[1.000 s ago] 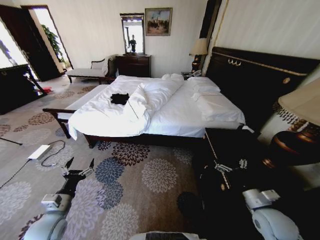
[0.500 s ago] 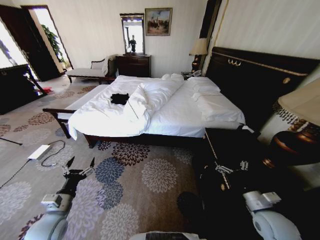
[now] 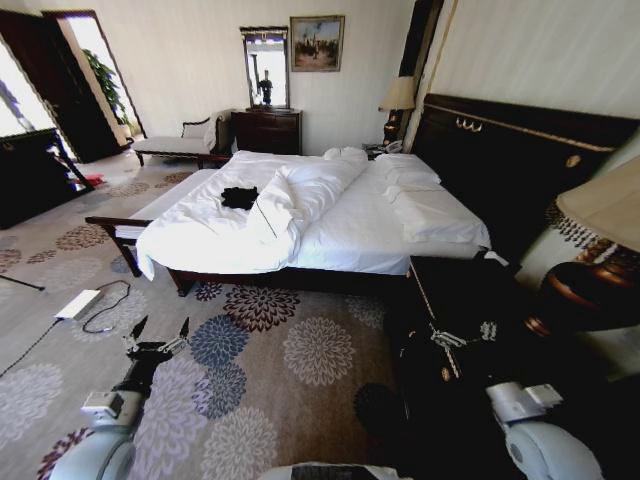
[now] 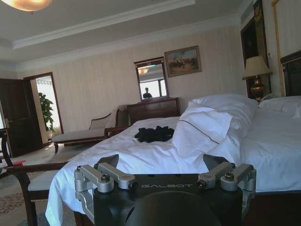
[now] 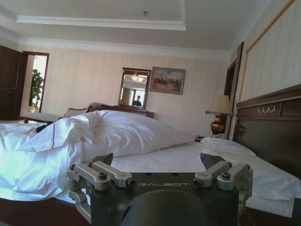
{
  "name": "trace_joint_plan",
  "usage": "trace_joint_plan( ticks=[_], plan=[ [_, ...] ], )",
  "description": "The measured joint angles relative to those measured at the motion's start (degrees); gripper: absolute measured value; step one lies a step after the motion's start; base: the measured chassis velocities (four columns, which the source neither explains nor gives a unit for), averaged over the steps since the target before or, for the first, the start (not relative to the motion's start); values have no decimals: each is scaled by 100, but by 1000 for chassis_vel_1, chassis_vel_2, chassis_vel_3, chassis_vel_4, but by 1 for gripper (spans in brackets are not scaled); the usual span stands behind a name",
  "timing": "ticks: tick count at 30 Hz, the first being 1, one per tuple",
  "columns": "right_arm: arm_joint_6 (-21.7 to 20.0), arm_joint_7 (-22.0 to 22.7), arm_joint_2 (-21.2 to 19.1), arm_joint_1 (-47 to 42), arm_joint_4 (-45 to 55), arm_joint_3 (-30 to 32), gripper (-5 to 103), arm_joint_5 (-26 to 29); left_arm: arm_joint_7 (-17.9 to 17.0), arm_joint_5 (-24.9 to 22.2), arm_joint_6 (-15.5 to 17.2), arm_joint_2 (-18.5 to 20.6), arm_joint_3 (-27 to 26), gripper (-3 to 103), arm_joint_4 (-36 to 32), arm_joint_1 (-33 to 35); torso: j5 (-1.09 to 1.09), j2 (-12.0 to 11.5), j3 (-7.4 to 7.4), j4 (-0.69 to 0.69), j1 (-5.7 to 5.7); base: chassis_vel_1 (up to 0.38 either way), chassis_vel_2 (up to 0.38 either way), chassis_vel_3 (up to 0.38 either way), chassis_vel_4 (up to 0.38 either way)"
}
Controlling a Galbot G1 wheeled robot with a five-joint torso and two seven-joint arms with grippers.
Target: Fold the clothes on the bed.
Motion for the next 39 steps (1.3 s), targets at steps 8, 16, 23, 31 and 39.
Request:
trace_joint_plan(
  ticks=[8,16,23,31,39],
  plan=[
    [49,-32,21,-22,-30,5,100,1,2,10,1,2,4,100,-28,41,0,0,0,0,0,0,0,0,0],
    [77,-37,52,-36,-62,15,100,-5,-2,52,31,-12,36,100,-97,50,0,1,-1,0,-2,-74,75,72,-73],
    [94,-42,82,-40,-82,8,100,-19,-9,65,41,-56,43,100,-134,97,0,0,1,1,1,-225,232,230,-215],
    [108,-54,74,-35,-116,11,100,-23,-14,91,47,-52,48,100,-129,86,0,-2,2,0,4,-226,218,239,-241],
    [115,-62,81,-42,-112,13,100,-40,-14,84,47,-69,46,100,-96,95,0,0,-1,0,-2,-160,160,167,-172]
  ],
)
